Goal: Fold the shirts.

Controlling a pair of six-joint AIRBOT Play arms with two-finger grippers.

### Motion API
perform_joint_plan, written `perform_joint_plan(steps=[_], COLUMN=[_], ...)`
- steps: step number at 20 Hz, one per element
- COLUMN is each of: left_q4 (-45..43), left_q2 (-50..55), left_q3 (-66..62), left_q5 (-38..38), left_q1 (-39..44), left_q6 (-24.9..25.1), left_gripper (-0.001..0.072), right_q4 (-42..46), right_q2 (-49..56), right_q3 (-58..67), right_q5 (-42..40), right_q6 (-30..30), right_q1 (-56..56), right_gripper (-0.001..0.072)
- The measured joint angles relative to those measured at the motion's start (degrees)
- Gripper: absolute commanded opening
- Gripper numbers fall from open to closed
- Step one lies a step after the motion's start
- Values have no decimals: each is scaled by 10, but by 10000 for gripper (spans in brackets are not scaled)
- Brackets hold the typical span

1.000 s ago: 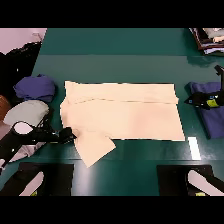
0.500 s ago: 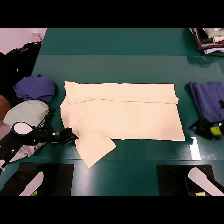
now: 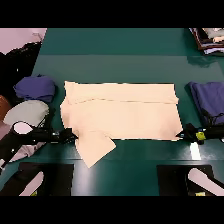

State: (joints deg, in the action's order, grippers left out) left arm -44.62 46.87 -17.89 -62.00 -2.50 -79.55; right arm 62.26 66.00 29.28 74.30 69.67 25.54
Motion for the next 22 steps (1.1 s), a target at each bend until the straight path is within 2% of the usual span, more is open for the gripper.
perform_joint_plan(steps=[4,8,11,13,16,22], left_q4=[-77,-130,-144,-147,-151,-151], left_q2=[-2,-61,-104,-100,-35,195], left_q3=[-59,-98,-135,-172,-233,-381], left_q5=[-64,-144,-185,-180,-137,-41], left_q1=[0,0,0,0,1,1], left_q6=[-14,-43,-66,-68,-52,-30], left_gripper=[21,21,21,22,23,24], right_q4=[61,128,138,127,114,101], right_q2=[-56,-150,-183,-166,-101,75], right_q3=[7,43,91,134,200,346], right_q5=[9,111,148,151,128,83], right_q6=[-2,5,28,37,53,87], right_q1=[-10,-13,-15,-29,-71,-151], right_gripper=[17,17,17,17,17,18])
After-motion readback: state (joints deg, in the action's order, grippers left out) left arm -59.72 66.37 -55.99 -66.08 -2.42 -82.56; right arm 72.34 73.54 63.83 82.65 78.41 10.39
